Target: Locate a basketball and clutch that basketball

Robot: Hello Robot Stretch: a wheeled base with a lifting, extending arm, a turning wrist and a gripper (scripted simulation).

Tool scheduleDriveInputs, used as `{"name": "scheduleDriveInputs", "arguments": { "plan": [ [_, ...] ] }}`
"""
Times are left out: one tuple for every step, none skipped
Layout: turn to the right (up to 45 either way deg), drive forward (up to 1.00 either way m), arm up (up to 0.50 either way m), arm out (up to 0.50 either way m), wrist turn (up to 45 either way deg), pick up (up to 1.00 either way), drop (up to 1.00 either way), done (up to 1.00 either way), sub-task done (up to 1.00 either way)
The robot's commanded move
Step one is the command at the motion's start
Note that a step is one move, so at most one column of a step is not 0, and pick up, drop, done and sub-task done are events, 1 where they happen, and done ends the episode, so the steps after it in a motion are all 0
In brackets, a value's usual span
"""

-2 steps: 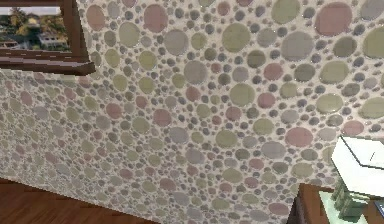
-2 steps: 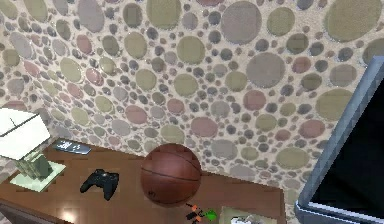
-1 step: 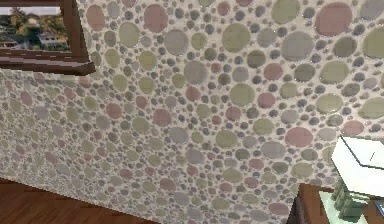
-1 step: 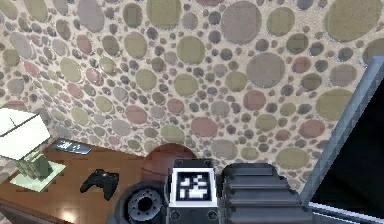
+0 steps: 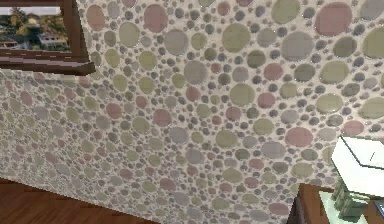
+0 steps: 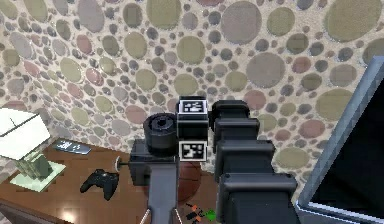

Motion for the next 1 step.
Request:
{"name": "scheduleDriveInputs", "arguments": {
  "plan": [
    [0.0,0.00,0.00,0.00,45.0,0.00,0.00,0.00,0.00]
  ]
}}
